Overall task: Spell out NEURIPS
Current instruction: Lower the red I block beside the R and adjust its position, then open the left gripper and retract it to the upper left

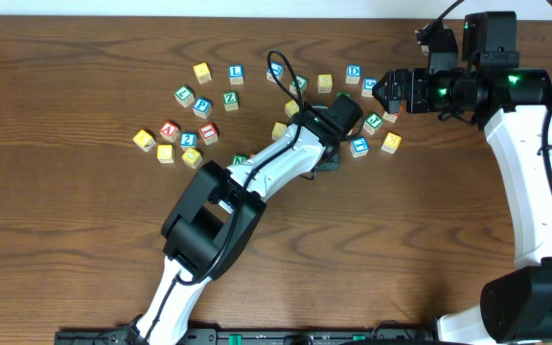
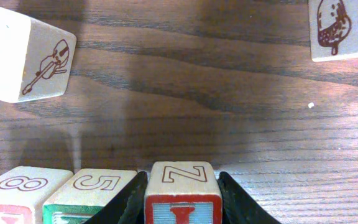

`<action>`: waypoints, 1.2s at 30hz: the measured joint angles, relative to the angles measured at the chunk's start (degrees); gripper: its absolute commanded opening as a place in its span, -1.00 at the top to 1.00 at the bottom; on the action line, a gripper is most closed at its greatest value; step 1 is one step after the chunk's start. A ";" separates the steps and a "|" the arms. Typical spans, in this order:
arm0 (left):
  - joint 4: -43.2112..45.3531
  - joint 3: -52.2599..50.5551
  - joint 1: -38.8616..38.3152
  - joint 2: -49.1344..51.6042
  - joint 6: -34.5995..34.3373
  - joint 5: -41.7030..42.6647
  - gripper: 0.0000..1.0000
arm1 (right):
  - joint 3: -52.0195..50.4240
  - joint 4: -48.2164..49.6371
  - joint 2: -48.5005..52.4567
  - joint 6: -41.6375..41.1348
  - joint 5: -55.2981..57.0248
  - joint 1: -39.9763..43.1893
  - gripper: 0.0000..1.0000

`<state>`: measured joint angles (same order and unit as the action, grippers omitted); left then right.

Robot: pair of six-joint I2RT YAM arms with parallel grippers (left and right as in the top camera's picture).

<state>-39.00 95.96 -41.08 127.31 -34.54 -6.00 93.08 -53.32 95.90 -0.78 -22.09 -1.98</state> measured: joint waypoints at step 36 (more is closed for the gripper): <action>-1.95 0.00 0.00 -4.50 0.00 0.00 0.31 | 0.00 0.00 0.00 0.00 0.02 0.00 -0.98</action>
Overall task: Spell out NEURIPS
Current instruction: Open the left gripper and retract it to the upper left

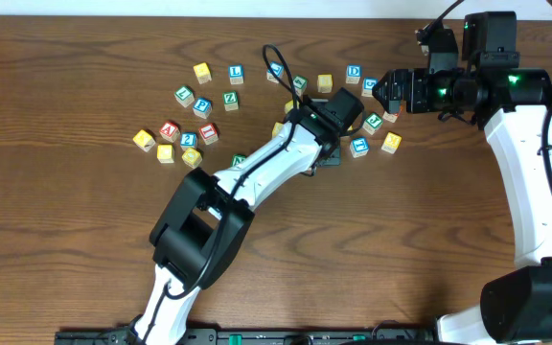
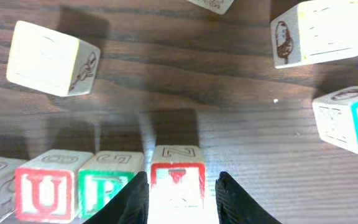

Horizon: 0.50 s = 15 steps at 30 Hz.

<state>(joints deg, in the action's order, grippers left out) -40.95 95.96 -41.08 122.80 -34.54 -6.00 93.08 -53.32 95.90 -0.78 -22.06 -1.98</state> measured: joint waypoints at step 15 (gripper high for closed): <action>-4.00 0.00 0.11 -6.84 1.99 0.00 0.31 | 0.00 0.00 0.00 0.00 -0.02 0.00 -0.99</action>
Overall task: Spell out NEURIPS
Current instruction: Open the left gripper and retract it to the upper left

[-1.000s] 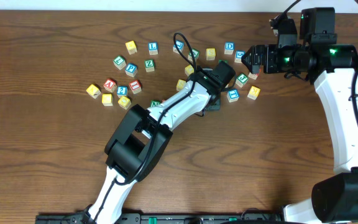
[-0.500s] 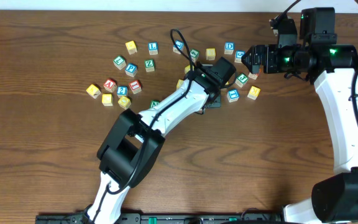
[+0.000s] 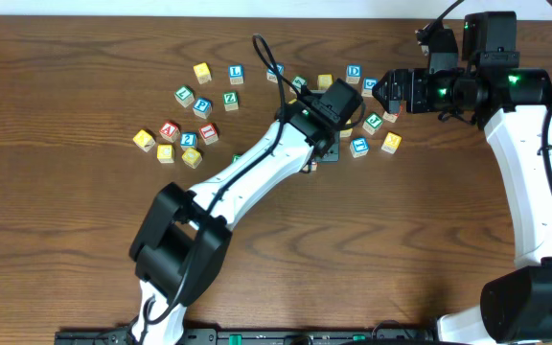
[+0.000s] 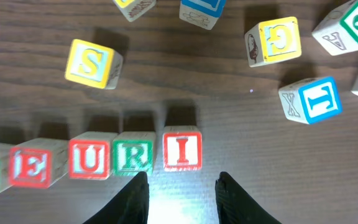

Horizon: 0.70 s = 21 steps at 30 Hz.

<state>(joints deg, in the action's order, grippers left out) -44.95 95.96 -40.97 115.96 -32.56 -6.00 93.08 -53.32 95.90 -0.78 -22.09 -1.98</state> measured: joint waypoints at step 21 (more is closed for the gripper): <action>-6.16 0.00 10.08 -5.62 7.06 0.13 0.31 | 0.00 0.00 0.00 0.00 0.00 0.00 -0.99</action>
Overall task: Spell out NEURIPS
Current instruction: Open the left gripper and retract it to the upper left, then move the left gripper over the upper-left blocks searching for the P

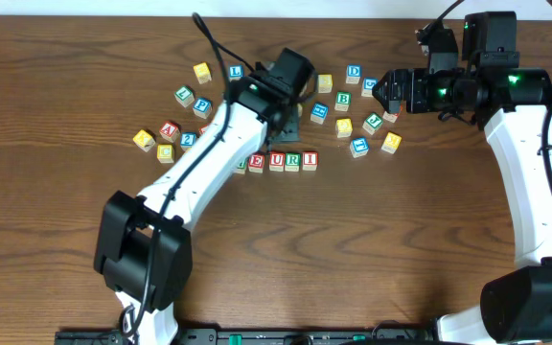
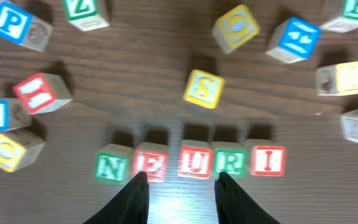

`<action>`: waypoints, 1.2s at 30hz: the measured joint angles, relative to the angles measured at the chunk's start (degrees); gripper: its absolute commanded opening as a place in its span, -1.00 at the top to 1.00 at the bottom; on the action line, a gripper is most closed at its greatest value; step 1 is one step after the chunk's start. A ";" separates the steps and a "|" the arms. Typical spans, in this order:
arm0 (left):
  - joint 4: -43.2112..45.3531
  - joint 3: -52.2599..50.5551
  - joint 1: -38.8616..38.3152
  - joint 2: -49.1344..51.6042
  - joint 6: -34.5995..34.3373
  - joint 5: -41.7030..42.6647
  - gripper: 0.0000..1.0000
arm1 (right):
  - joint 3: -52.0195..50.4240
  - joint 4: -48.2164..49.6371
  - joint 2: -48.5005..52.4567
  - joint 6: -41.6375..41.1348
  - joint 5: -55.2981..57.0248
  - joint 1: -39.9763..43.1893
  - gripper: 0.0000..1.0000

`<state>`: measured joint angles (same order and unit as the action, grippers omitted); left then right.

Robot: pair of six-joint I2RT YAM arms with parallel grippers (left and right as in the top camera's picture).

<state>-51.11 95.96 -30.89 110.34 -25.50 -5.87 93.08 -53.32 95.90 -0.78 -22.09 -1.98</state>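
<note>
Five blocks stand in a row on the wooden table: green N, red E, red U, green R, red I. The overhead view shows the row too. A yellow S block lies loose just beyond the row, and a blue P block at the far left. My left gripper hangs open and empty, high over the row's near side. My right gripper hovers over the loose blocks at the right, its jaws unclear.
Loose letter blocks lie scattered beyond the row: a green Z, a red block, a blue 2, a yellow O, a yellow one, a blue one. More blocks lie under the right arm.
My left gripper has moved higher and to the left, still open. The whole row N E U R I and the blocks left of it now show. The right arm has not moved.
The I block first sat between my left fingers on the table, at the row's right end next to R. Then the fingers stood above it and the block stayed on the table. The gripper was higher at each later moment, and is now up and left.
</note>
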 measured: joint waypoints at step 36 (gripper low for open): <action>-7.98 8.59 15.52 -0.39 9.49 7.72 0.31 | 0.00 -0.02 0.00 0.00 0.00 0.00 -0.99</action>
<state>-59.09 104.55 -15.38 109.95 -16.01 1.85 93.08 -53.34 95.90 -0.78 -22.09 -1.98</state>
